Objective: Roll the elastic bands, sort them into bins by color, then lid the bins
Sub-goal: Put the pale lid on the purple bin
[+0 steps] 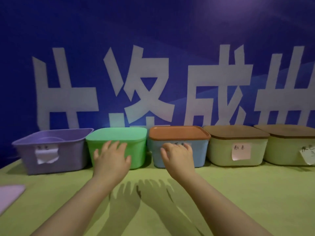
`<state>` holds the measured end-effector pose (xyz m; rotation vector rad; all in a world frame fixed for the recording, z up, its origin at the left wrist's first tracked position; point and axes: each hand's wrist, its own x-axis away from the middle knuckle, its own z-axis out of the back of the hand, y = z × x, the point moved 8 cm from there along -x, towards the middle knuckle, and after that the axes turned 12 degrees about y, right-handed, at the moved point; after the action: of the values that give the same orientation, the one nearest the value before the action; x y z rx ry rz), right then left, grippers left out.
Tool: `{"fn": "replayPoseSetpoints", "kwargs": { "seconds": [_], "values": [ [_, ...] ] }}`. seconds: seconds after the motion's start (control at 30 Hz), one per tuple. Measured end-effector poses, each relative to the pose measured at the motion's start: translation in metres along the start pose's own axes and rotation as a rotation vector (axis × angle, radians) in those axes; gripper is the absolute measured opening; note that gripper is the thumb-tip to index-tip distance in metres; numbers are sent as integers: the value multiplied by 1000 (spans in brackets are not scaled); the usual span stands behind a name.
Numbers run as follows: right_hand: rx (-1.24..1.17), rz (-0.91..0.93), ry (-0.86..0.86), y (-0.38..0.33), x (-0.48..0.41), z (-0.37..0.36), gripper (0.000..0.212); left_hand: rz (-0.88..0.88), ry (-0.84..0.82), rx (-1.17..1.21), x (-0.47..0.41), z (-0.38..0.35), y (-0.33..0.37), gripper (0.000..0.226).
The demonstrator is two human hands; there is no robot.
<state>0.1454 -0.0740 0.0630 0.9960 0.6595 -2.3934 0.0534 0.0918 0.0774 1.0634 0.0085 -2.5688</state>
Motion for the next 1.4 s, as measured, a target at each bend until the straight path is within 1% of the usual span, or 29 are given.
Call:
{"fn": "replayPoseSetpoints", "kwargs": {
  "seconds": [0.13, 0.3, 0.53, 0.63, 0.73, 0.87, 1.03, 1.2, 1.23, 1.33, 1.4],
  "values": [
    [-94, 49, -88, -69, 26, -10, 34, 65, 38, -16, 28, 38, -52, 45],
    [-180, 171, -187, -166, 65, -33, 35, 174, 98, -117, 65, 80, -138, 40],
    [-258, 364, -313, -315, 113, -71, 33, 394, 20, -286, 127, 106, -274, 46],
    [-294, 449, -322, -372, 137, -83, 34, 479, -37, -337, 152, 106, -322, 49],
    [-331, 497, -332, -413, 159, -96, 37, 553, -84, -354, 178, 103, -361, 48],
    [-323, 558, -374, -444, 177, -111, 36, 616, -125, -366, 202, 93, -394, 46],
    [-303, 604, -416, -458, 186, -123, 40, 658, -128, -355, 206, 86, -411, 44],
    [-311, 666, -435, -461, 189, -126, 58, 644, -91, -339, 205, 82, -413, 42],
    [-309, 676, -427, -461, 189, -126, 57, 644, -88, -341, 204, 82, -413, 42],
    [-331, 728, -379, -466, 188, -115, 44, 654, -60, -296, 202, 82, -412, 45],
    [-286, 822, -379, -469, 188, -108, 39, 673, -14, -217, 202, 84, -409, 44]
  ]
}}
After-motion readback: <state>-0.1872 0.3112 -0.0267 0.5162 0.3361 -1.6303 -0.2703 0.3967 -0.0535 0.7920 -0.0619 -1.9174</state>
